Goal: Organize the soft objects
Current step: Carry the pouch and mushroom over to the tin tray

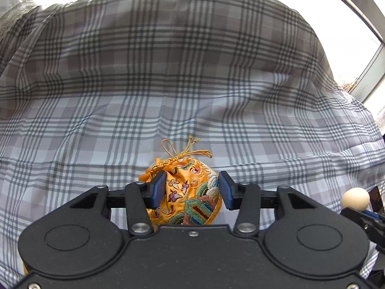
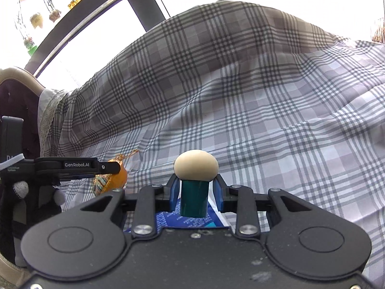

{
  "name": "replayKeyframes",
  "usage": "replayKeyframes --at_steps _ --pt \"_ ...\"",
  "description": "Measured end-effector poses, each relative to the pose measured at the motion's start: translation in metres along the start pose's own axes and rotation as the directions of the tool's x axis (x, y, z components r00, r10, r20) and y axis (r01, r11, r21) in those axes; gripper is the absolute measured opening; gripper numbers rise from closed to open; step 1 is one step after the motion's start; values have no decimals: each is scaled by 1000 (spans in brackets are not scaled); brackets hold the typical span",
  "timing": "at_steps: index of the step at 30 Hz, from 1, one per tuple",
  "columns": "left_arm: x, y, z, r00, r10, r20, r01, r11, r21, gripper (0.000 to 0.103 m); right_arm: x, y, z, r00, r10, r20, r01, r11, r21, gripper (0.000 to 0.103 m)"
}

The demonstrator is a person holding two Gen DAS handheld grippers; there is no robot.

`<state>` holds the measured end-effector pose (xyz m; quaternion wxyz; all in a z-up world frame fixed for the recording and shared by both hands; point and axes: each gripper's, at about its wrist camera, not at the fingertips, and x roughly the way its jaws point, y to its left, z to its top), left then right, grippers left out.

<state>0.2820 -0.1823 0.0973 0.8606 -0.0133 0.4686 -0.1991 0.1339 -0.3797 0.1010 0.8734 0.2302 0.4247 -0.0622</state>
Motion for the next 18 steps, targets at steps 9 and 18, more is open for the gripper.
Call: replayKeyframes --at_steps 9,18 --pt "-20 -100 1 978 -208 4 204 966 159 46 -36 -42 -20 992 -123 1 122 990 70 29" --pt "-22 -155 -55 917 -363 -165 394 884 250 46 -73 -82 -54 974 -228 -13 228 963 141 29"
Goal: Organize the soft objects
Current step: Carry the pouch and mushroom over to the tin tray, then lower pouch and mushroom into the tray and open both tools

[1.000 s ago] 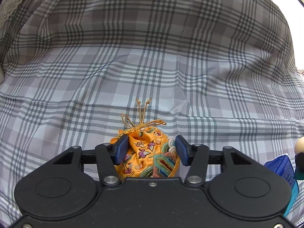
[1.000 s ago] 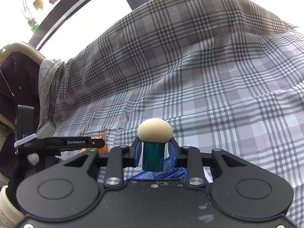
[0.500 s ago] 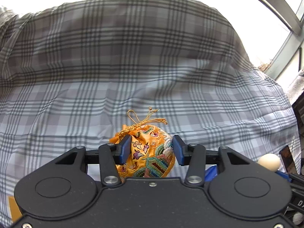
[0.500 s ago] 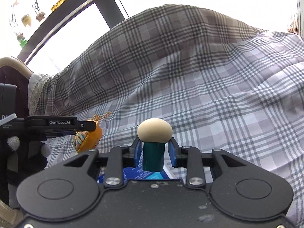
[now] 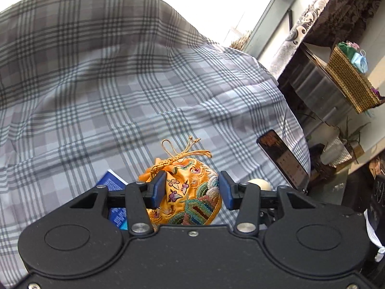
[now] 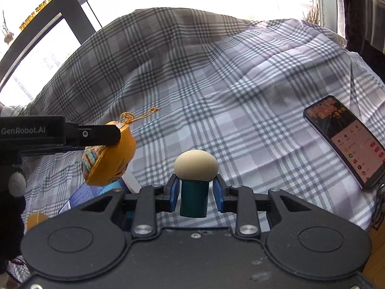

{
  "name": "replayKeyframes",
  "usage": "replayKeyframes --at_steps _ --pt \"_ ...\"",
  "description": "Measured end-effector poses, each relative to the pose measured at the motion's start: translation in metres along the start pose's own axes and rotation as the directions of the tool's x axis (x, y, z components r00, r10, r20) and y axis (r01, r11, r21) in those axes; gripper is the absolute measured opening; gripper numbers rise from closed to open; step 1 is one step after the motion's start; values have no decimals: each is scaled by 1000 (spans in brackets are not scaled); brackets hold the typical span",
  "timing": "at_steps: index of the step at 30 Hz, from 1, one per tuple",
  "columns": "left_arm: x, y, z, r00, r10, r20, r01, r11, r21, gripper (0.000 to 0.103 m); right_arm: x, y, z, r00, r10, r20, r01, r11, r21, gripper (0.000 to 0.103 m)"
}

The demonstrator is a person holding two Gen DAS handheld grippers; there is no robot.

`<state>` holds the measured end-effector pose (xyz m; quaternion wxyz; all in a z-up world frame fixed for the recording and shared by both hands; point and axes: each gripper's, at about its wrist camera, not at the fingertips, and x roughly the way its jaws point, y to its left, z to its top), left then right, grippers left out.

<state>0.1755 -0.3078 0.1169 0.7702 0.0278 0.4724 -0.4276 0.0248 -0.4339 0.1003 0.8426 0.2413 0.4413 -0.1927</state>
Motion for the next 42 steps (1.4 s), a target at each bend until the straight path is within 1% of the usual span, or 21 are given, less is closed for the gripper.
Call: replayKeyframes --at_steps 2,5,7,9,11,13,16,17,21,25,29,32,36,38,42 --pt "0 -7 -13 999 -20 -44 20 1000 12 46 -7 -6 -8 1000 -18 -1 18 1000 10 29" --pt "-10 -17 -35 997 -32 -76 36 998 46 45 -16 -8 -22 999 -50 -8 50 999 2 29" --pt "-19 -19 -50 992 -45 -114 49 998 40 45 -24 -6 -33 998 -62 -10 62 998 -17 29" --pt "-31 -17 -66 986 -72 -148 77 997 25 45 -32 0 -46 998 -62 -11 61 997 -41 29" --pt "-41 -15 -82 985 -69 -157 75 997 31 45 -39 9 -57 999 -48 -15 47 997 -60 29" --pt "-54 -10 -98 987 -47 -152 53 998 39 45 -44 20 -68 999 -27 -26 25 997 -74 29" --pt "-77 1 -123 988 -41 -148 44 999 17 45 -51 38 -84 999 6 -39 -10 995 -96 29" --pt "-86 6 -133 989 -30 -146 32 999 12 45 -54 47 -89 999 22 -47 -27 994 -105 29" --pt "-117 28 -167 993 51 -109 -53 999 -11 45 -60 75 -111 993 79 -86 -91 986 -142 29" --pt "-145 56 -201 993 91 -79 -97 991 -88 45 -64 105 -135 982 129 -137 -152 973 -173 29" --pt "-164 78 -227 987 152 -56 -159 974 -158 45 -67 130 -155 968 168 -185 -205 957 -205 30" --pt "-172 90 -243 980 194 -53 -201 961 -190 45 -69 147 -166 962 173 -209 -222 946 -237 30" --pt "-176 101 -258 970 237 -49 -242 941 -237 45 -69 163 -175 961 160 -225 -219 937 -273 30" --pt "-178 106 -265 969 243 -44 -246 934 -259 46 -68 167 -177 961 154 -231 -217 935 -280 30" --pt "-176 115 -274 972 233 -42 -234 919 -318 46 -65 173 -178 962 142 -234 -209 934 -291 30"
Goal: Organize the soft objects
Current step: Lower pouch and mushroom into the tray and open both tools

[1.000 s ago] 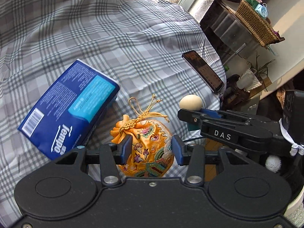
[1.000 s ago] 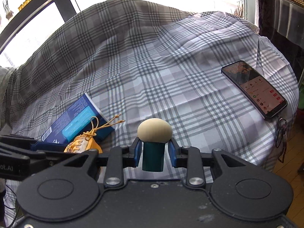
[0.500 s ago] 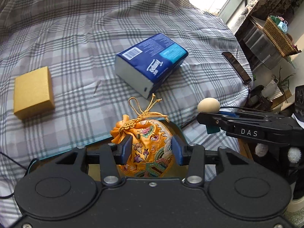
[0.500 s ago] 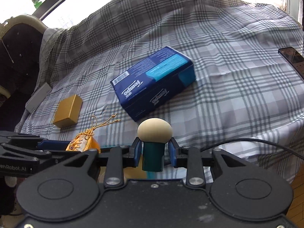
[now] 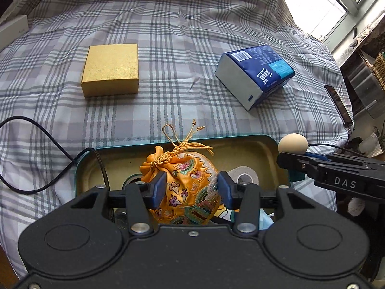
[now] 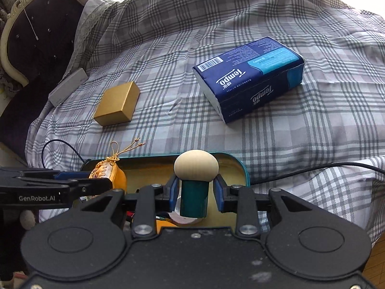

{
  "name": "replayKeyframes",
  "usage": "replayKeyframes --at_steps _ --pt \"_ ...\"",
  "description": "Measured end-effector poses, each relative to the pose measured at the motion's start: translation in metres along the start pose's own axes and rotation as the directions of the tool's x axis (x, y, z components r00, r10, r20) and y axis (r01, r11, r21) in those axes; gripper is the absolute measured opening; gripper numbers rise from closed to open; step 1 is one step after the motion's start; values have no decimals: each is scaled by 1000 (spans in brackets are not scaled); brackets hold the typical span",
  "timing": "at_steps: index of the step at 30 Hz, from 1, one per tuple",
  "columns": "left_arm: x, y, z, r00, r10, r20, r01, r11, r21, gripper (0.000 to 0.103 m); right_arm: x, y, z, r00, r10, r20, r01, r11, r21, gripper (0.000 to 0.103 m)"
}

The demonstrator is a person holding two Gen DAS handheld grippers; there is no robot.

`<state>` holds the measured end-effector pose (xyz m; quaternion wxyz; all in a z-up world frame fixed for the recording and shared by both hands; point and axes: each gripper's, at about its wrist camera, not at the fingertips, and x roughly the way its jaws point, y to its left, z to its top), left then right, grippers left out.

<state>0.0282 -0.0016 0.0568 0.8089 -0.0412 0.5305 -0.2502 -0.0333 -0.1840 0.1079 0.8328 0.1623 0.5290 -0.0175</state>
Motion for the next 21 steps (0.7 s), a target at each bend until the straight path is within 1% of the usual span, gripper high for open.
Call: replayKeyframes --at_steps 4,10,12,17,21 --pt "2 5 -2 1000 1 3 -1 999 -38 47 3 5 0 1000 -23 3 23 1000 -18 31" --pt "-3 4 -4 999 -3 36 4 999 -46 48 8 4 2 999 -49 1 49 998 -27 33" --pt "-4 2 -4 999 10 47 -8 999 -37 48 9 4 2 999 -45 -4 45 999 -26 38" --pt "-6 -1 -6 998 35 61 -34 999 -23 48 9 6 1 999 -42 -4 41 999 -31 44" --pt "-7 -2 -6 995 75 73 -73 997 -24 48 9 5 0 999 -47 -9 47 999 -26 44"
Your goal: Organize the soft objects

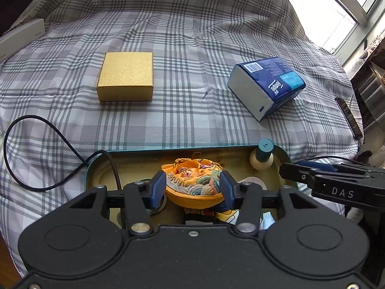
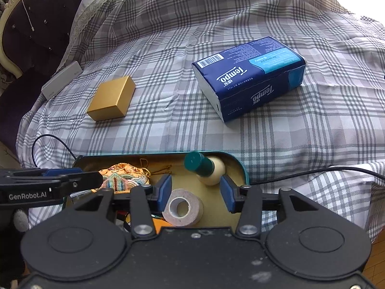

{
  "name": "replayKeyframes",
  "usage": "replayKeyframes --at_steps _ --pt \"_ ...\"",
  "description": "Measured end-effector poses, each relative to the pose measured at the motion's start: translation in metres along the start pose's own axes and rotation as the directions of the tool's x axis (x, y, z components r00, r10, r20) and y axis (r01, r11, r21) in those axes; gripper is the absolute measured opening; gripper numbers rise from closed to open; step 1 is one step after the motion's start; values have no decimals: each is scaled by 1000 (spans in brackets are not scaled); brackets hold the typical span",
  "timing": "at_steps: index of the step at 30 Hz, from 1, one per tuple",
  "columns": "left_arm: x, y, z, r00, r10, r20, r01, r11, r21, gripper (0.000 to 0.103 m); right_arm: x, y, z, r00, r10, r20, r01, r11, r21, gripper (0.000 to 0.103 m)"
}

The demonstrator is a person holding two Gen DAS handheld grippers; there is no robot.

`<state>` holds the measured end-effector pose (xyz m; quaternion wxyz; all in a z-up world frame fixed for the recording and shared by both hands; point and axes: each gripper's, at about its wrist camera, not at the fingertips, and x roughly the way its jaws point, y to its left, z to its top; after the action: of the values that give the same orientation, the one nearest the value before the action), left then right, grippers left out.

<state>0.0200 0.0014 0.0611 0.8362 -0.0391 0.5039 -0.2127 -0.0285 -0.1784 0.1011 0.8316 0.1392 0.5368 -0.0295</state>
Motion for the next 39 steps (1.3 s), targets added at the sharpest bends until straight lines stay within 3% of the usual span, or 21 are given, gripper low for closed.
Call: replayKeyframes --at_steps 11,26,39 --pt "-3 -2 -4 996 86 31 -86 996 -2 48 3 4 -3 998 -51 -35 51 999 7 44" --pt "-3 -11 -10 973 213 91 -217 975 39 49 6 14 -3 993 -121 -17 121 993 -13 53" --pt "6 -5 -11 965 255 66 -256 966 19 50 13 19 -4 980 -197 -14 196 980 -43 59"
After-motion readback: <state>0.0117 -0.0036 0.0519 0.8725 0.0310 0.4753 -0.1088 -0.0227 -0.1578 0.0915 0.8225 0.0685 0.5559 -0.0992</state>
